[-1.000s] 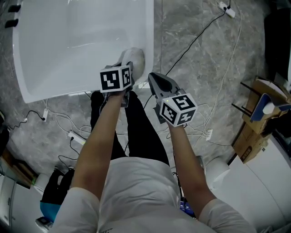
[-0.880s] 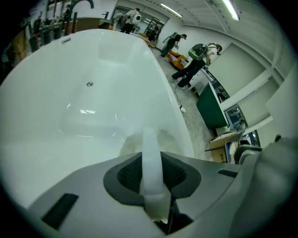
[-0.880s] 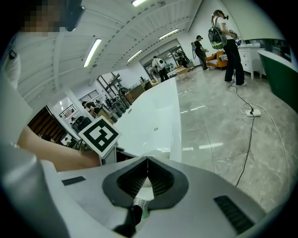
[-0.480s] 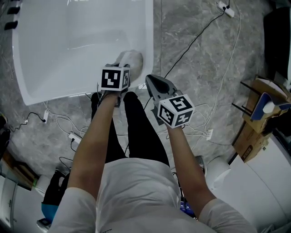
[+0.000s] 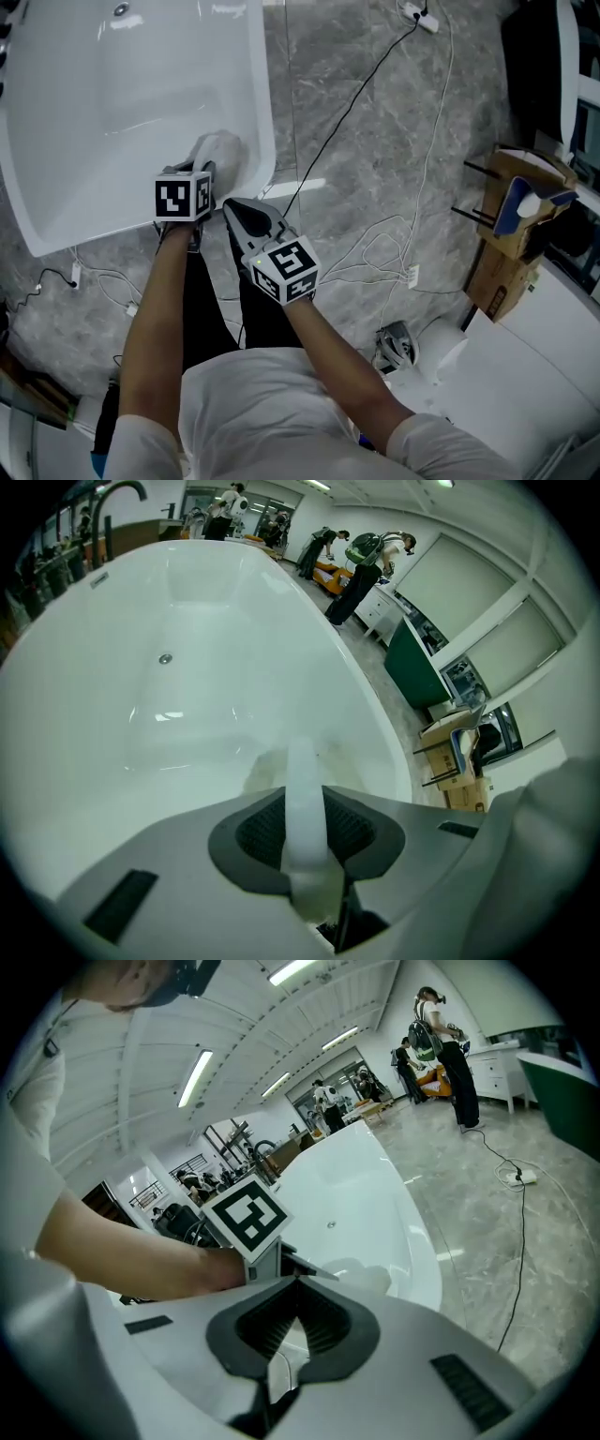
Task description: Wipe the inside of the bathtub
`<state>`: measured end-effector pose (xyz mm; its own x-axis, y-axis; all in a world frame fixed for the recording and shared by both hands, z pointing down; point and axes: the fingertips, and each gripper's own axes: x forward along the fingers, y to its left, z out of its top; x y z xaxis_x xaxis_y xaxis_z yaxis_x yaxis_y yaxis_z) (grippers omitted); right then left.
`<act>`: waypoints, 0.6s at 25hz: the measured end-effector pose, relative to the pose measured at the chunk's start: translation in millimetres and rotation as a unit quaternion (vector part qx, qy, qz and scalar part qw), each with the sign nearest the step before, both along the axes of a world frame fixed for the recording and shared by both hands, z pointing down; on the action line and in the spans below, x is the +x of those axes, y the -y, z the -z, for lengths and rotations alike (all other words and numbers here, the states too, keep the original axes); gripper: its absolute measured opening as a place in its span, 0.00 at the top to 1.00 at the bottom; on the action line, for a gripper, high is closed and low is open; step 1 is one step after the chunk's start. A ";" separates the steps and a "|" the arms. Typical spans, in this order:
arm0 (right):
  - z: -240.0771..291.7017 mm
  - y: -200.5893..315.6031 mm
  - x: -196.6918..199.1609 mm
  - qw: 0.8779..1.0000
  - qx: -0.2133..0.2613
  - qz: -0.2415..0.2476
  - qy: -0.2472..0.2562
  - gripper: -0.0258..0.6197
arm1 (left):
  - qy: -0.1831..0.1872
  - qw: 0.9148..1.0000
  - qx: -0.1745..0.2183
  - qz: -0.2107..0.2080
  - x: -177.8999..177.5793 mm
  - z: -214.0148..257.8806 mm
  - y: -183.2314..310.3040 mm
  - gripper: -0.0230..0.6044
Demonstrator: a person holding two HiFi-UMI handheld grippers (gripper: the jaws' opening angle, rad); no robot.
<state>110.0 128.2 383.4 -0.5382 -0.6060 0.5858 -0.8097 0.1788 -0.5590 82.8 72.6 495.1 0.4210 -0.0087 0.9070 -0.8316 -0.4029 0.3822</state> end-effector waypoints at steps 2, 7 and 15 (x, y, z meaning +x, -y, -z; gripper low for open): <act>-3.4 7.0 -0.6 1.000 0.001 -0.004 -0.005 0.93 | -0.006 1.000 0.001 0.000 -1.9 -0.3 0.6 0.81; -4.5 28.9 -9.4 1.000 0.012 0.000 -0.015 0.93 | -0.011 1.000 0.000 0.003 -20.8 -1.4 4.9 0.81; -5.7 42.9 -53.7 0.999 0.013 0.023 -0.021 0.93 | -0.012 1.000 -0.008 0.018 -78.9 1.7 9.0 0.81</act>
